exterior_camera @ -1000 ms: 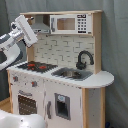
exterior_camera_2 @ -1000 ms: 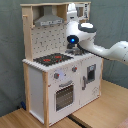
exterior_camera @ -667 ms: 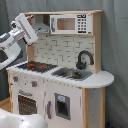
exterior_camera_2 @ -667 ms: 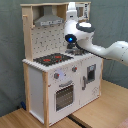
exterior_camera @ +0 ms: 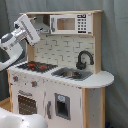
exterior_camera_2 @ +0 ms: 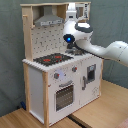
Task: Play with the kitchen
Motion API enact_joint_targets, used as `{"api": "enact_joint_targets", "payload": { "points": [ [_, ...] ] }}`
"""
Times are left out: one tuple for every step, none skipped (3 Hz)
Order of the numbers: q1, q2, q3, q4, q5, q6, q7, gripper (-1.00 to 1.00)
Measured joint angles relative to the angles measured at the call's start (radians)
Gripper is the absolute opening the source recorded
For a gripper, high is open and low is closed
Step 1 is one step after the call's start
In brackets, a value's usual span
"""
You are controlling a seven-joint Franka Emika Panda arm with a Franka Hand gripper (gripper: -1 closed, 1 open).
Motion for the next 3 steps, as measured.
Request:
{"api": "enact_joint_targets", "payload": {
  "points": [
    [-0.018, 0.000, 0.000, 0.004, 0.023, -0.003, 0.019, -1.00],
    [-0.066, 0.010, 0.027, 0.055, 0.099, 0.000, 0.018, -1.00],
    [-0.127, 0.011, 0.042, 0.117, 0.153, 0.002, 0.010, -1.00]
  ]
}}
